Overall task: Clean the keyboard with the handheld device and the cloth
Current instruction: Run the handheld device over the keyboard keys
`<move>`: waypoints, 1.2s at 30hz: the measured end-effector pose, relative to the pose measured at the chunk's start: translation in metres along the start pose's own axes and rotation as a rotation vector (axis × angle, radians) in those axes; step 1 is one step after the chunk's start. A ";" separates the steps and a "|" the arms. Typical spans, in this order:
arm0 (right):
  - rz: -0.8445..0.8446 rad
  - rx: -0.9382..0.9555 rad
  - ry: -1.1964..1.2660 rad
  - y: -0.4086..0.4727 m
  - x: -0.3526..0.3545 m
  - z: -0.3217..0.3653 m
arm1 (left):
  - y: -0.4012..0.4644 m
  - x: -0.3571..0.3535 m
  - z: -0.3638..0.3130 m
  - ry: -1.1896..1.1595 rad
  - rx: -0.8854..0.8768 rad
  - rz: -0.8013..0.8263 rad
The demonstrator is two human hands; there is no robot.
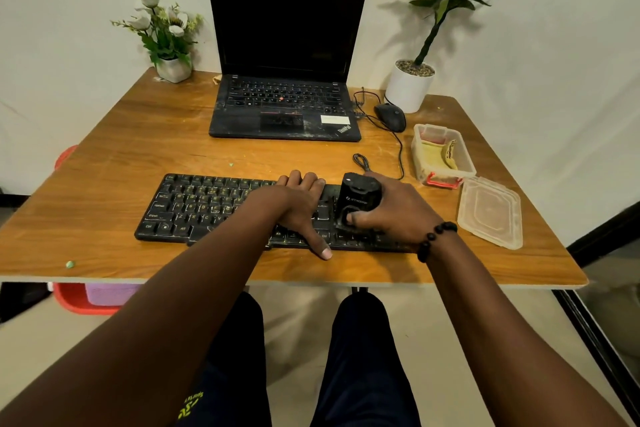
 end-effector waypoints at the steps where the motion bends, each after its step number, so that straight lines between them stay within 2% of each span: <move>1: -0.036 0.009 0.006 0.002 -0.001 -0.001 | 0.000 0.000 0.000 0.005 -0.002 0.000; 4: 0.039 0.035 0.061 0.000 -0.014 -0.002 | 0.000 -0.001 0.000 -0.002 -0.001 -0.005; 8: 0.248 0.100 -0.068 -0.002 -0.005 -0.006 | 0.002 -0.002 0.003 -0.011 0.003 0.001; 12: 0.087 0.110 0.036 0.005 -0.003 -0.015 | 0.004 -0.002 0.002 -0.012 -0.003 0.001; 14: 0.031 0.141 -0.051 0.011 -0.010 -0.014 | 0.003 -0.003 0.003 -0.011 -0.007 -0.014; 17: -0.165 0.148 -0.123 0.022 -0.005 -0.015 | 0.002 -0.002 0.002 0.003 -0.017 -0.020; 18: -0.144 0.139 -0.085 0.022 -0.002 -0.017 | 0.002 -0.002 0.002 0.000 -0.016 -0.017; 21: 0.128 0.129 -0.064 0.021 -0.002 -0.020 | 0.003 -0.002 0.003 -0.011 -0.009 -0.015; 22: 0.120 0.141 -0.110 0.022 -0.003 -0.019 | 0.004 -0.002 0.003 -0.011 -0.008 -0.015; 25: -0.081 0.162 -0.207 0.031 0.002 -0.016 | 0.004 -0.003 0.003 -0.009 -0.011 -0.011; 27: 0.001 0.143 -0.127 0.032 0.005 -0.016 | 0.004 -0.003 0.003 -0.007 -0.007 -0.009; 29: 0.118 0.174 -0.157 0.030 0.000 -0.015 | 0.003 -0.002 0.003 -0.009 -0.004 -0.008; 33: -0.048 0.226 -0.283 0.038 -0.002 -0.010 | 0.003 0.000 0.001 0.013 -0.011 -0.006; 36: 0.126 0.212 -0.182 0.036 0.001 -0.009 | 0.005 -0.001 0.003 0.013 -0.003 -0.003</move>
Point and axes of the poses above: each hand's wrist, its own y-axis towards the middle knuckle, its own x-axis out of the back of the hand, z = x × y, the point moved 2 cm from there along y, towards the middle knuckle, and after that the axes turned 6 degrees about -y, right-handed, at the moved point
